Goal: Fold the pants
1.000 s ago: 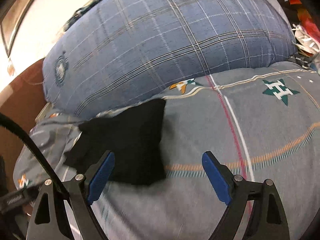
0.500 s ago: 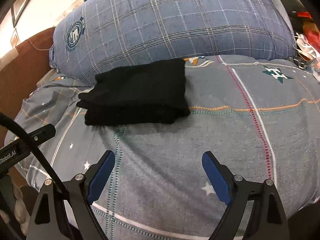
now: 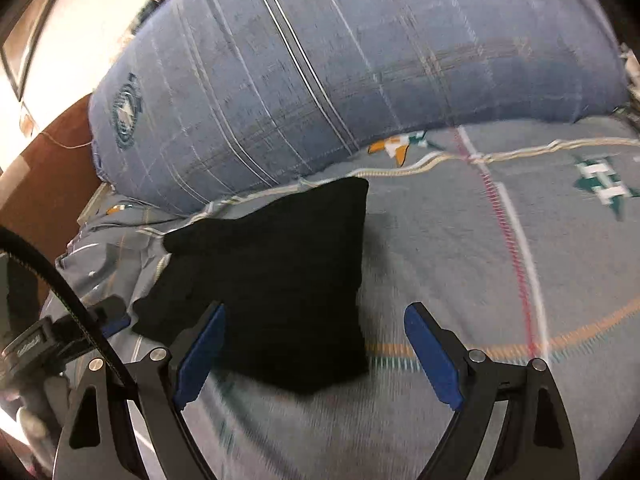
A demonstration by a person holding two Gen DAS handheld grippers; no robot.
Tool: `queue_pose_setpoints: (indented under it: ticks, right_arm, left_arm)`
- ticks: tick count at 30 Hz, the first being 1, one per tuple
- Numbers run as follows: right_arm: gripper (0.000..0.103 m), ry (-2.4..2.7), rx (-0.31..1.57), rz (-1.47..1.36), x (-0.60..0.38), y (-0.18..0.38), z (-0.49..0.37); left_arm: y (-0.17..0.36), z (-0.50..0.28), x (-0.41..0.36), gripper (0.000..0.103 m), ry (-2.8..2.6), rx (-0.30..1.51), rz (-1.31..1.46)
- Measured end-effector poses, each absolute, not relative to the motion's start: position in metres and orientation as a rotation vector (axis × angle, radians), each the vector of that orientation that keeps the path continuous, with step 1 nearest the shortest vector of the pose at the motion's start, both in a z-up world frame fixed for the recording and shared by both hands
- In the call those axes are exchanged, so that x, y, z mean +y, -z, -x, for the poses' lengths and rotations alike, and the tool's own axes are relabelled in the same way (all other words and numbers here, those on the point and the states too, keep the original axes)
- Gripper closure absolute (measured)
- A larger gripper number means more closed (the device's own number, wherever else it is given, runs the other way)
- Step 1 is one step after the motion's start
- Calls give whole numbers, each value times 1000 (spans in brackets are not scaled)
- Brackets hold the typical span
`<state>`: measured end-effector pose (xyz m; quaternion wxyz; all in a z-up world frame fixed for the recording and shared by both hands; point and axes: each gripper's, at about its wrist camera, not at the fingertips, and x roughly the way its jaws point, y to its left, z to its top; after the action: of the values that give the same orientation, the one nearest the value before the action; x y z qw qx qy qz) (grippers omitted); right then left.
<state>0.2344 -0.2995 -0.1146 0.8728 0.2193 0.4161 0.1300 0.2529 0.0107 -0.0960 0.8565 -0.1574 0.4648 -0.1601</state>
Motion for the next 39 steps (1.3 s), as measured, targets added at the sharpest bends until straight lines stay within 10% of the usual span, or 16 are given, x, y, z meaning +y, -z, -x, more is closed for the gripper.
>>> queue_pose_setpoints:
  ticks: [6, 8, 13, 39]
  right_arm:
    - [11, -387, 879, -603, -299, 148, -273]
    - [36, -438, 870, -639, -296, 150, -279]
    - [53, -534, 843, -636, -287, 128, -273]
    - [31, -618, 811, -767, -264, 103, -308]
  left_arm:
    - [145, -299, -18, 18, 416, 1127, 306]
    - [141, -297, -28, 26, 405, 1122, 270]
    - [105, -278, -29, 42, 414, 1062, 282]
    - [81, -318, 0, 38, 282, 995, 382]
